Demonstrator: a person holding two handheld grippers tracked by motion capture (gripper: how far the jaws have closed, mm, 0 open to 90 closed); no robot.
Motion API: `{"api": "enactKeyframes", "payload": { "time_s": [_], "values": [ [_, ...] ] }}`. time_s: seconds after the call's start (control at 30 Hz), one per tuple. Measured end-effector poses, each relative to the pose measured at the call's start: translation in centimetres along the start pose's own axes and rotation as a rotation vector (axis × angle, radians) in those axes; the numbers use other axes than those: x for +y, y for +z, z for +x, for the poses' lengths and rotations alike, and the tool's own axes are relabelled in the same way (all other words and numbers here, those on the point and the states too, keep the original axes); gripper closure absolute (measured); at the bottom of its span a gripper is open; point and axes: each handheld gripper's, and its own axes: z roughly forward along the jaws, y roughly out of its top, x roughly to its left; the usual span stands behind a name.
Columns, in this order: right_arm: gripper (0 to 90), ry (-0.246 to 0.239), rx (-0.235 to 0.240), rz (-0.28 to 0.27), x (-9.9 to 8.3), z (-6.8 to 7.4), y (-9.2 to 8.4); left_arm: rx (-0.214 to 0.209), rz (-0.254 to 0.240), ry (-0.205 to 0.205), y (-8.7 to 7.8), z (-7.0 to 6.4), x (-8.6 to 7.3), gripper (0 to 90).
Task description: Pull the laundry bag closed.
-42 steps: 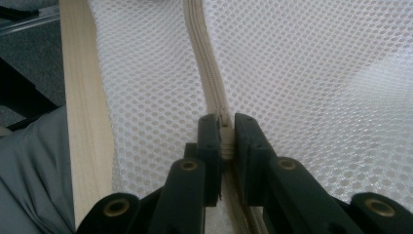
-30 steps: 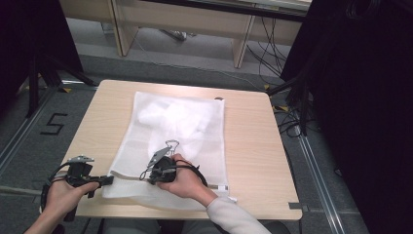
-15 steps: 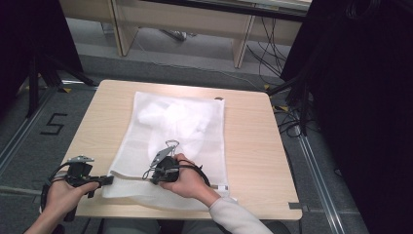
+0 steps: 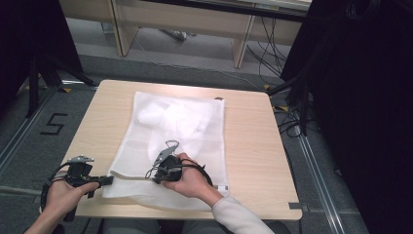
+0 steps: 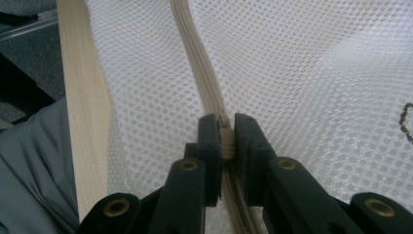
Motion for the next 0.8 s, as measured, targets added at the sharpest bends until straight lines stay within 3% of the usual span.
{"api": "enactKeyframes", "payload": {
  "time_s": [0.13,0.77,0.8],
  "values": [
    [82.6,-0.022,-0.007,0.001,-0.24,-0.27,-0.07,0.0,0.003,0.002,-0.01,0.05,0.0,86.5],
    [82.6,-0.011,-0.013,0.007,-0.95,-0.52,-0.76,0.005,0.004,-0.001,0.04,0.05,-0.01,86.5],
    [82.6,0.007,-0.017,0.007,-1.0,-0.43,-0.86,0.005,0.003,0.0,0.04,0.05,-0.02,86.4]
  ]
}}
